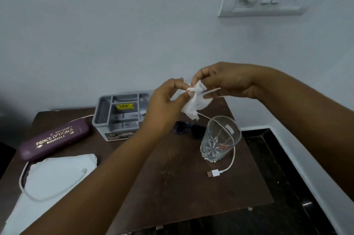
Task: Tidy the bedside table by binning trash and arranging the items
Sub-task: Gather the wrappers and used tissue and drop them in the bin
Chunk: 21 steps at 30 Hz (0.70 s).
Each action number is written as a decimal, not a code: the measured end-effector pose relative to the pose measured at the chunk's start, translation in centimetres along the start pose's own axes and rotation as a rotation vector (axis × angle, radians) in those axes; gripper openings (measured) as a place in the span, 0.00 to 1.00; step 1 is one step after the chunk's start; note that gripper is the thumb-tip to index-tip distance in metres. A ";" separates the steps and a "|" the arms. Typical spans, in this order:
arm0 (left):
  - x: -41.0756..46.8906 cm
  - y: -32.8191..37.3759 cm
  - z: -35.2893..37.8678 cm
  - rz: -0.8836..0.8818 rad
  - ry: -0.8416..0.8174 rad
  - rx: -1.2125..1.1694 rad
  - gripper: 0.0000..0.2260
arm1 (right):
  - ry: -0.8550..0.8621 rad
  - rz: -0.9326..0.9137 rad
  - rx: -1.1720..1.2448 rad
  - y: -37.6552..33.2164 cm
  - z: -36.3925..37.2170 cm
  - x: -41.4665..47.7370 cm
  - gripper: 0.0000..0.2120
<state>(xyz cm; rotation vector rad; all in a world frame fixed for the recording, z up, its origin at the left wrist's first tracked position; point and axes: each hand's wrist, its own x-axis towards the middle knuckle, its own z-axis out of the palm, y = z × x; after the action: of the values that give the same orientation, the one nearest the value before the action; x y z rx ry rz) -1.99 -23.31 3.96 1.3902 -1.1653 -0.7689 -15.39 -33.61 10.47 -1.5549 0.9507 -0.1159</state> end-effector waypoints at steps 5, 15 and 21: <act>-2.5 3.3 -1.4 0.001 0.004 -0.090 0.04 | -0.042 -0.181 0.069 -2.9 1.8 -3.5 0.05; -9.3 7.3 -4.9 -0.243 0.115 -0.666 0.21 | 0.192 -0.334 -0.018 -0.7 7.6 -9.8 0.21; -14.8 5.6 -2.8 -0.379 0.127 -0.746 0.17 | 0.075 -0.308 0.529 4.9 14.4 -13.6 0.22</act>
<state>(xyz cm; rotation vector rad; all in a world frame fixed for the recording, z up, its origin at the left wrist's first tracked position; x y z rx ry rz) -5.14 -7.93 7.46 1.0005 -0.4241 -1.2096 -18.44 -13.53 8.59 -1.1950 0.6594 -0.5995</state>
